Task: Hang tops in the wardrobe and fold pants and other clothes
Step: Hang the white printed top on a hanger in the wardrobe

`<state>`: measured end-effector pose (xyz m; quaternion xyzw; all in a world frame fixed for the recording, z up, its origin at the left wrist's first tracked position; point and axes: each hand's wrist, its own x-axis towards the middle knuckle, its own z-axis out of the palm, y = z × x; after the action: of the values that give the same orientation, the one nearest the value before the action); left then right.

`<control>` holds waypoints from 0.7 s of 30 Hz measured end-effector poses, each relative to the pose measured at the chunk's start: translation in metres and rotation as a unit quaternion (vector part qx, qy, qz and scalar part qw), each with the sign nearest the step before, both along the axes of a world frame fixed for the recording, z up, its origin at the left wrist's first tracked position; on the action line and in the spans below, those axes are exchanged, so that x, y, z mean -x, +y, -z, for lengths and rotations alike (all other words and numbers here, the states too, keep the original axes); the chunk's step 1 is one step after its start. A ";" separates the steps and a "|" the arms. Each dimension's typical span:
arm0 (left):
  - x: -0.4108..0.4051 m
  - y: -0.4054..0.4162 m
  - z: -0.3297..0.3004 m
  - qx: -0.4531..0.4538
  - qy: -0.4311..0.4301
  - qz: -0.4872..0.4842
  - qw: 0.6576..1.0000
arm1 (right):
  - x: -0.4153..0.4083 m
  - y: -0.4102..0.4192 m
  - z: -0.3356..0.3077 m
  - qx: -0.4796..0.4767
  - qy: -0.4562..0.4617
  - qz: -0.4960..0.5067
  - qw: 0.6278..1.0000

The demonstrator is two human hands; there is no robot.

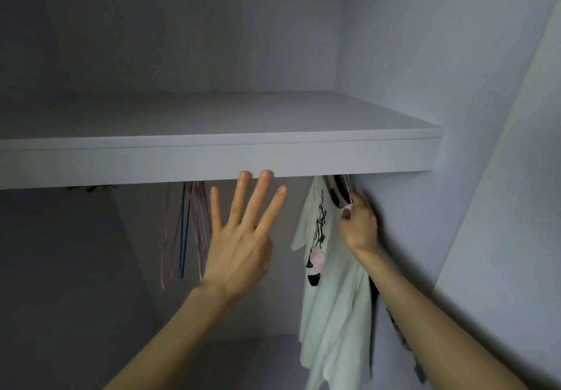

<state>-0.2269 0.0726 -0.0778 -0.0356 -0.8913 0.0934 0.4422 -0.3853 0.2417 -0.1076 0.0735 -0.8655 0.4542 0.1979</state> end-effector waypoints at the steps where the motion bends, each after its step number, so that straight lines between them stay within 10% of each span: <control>1: -0.005 0.005 0.008 -0.010 -0.020 0.016 1.000 | -0.017 0.002 0.006 -0.020 0.001 -0.012 1.000; 10: -0.047 0.026 0.103 -0.174 -0.256 0.195 0.931 | -0.167 0.044 0.067 -0.202 -0.045 0.036 0.978; 21: -0.197 0.095 0.201 -0.148 -0.519 0.421 0.729 | -0.439 0.082 0.162 -0.070 -0.293 0.220 0.928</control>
<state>-0.0296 0.1677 -0.2785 -0.3840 -0.8781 -0.2687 -0.0961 0.0535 0.3236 -0.2696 -0.2415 -0.9089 0.3391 0.0246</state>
